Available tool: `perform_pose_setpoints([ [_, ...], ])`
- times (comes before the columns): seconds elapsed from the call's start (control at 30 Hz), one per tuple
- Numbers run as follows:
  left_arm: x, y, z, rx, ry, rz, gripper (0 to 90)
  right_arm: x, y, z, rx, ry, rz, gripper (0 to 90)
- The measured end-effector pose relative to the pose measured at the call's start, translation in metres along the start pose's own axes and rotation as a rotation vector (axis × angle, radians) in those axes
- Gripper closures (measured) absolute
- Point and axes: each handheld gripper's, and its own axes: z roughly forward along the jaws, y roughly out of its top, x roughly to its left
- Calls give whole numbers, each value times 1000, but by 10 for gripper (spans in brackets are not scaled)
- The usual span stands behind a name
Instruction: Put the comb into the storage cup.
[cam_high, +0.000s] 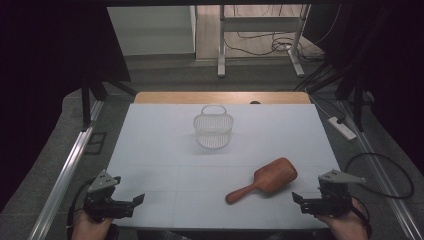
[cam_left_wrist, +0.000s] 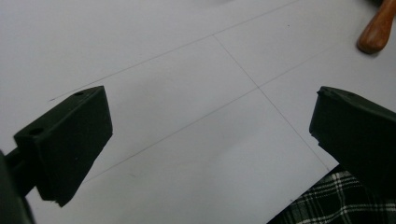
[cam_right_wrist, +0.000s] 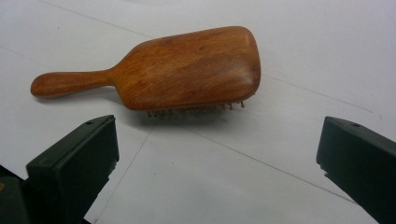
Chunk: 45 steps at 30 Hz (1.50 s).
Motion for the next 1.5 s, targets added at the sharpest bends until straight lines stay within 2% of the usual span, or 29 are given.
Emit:
perform_pose_setpoints([
  [0.13,-1,0,0,5,-4,19,4,-1,0,0,-1,-2,5,0],
  [0.4,1,-1,-1,-3,-26,10,3,0,1,2,13,4,0,0],
  [0.83,0,-1,-1,-2,-27,21,3,3,2,2,25,1,-32,0],
  [1.07,0,-1,-1,-3,-27,22,3,4,4,4,41,32,-38,0],
  [1.5,0,-1,-1,-1,-28,24,2,7,14,8,35,73,-74,0],
])
